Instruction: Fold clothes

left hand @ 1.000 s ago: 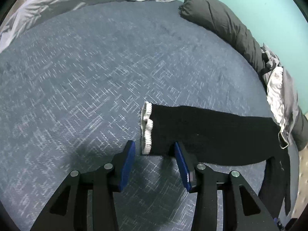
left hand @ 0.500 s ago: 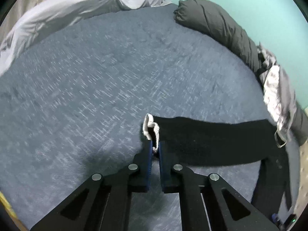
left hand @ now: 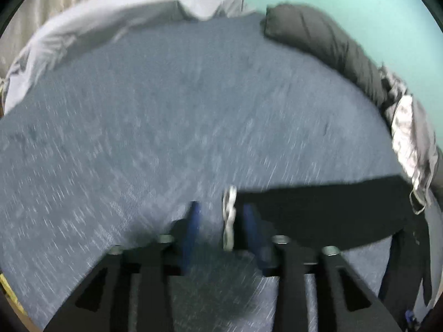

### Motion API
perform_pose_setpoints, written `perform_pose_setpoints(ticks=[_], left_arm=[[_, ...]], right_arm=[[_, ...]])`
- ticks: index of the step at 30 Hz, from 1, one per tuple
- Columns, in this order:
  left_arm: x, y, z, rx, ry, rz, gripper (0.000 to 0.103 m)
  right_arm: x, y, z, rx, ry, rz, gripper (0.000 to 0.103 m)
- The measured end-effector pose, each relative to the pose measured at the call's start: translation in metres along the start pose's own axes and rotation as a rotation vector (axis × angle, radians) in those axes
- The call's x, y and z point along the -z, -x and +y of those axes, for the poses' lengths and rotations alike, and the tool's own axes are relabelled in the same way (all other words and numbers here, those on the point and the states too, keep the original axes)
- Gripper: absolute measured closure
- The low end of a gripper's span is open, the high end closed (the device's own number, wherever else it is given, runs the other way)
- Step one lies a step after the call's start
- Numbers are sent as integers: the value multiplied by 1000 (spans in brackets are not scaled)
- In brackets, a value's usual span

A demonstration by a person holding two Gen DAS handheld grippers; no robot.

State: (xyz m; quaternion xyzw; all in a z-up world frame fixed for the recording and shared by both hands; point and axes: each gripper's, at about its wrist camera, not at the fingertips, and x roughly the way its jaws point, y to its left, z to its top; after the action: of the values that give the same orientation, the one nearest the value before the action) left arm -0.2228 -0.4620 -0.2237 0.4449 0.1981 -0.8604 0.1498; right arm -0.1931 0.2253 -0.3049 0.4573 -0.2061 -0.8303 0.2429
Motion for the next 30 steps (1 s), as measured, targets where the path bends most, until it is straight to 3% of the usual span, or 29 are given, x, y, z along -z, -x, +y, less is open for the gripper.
perform_pose_setpoints(ticks=[11, 18, 26, 30], left_arm=[[-12, -41, -100, 67, -339, 67, 53], [-15, -69, -120, 26, -393, 122, 53], [-17, -77, -117, 2, -416, 89, 53], [-16, -83, -117, 4, -440, 113, 53]], right_arm=[[3, -5, -2, 18, 7, 18, 63], [2, -5, -1, 15, 13, 19, 63], [4, -7, -1, 19, 15, 31, 63], [5, -8, 0, 20, 17, 32, 63]])
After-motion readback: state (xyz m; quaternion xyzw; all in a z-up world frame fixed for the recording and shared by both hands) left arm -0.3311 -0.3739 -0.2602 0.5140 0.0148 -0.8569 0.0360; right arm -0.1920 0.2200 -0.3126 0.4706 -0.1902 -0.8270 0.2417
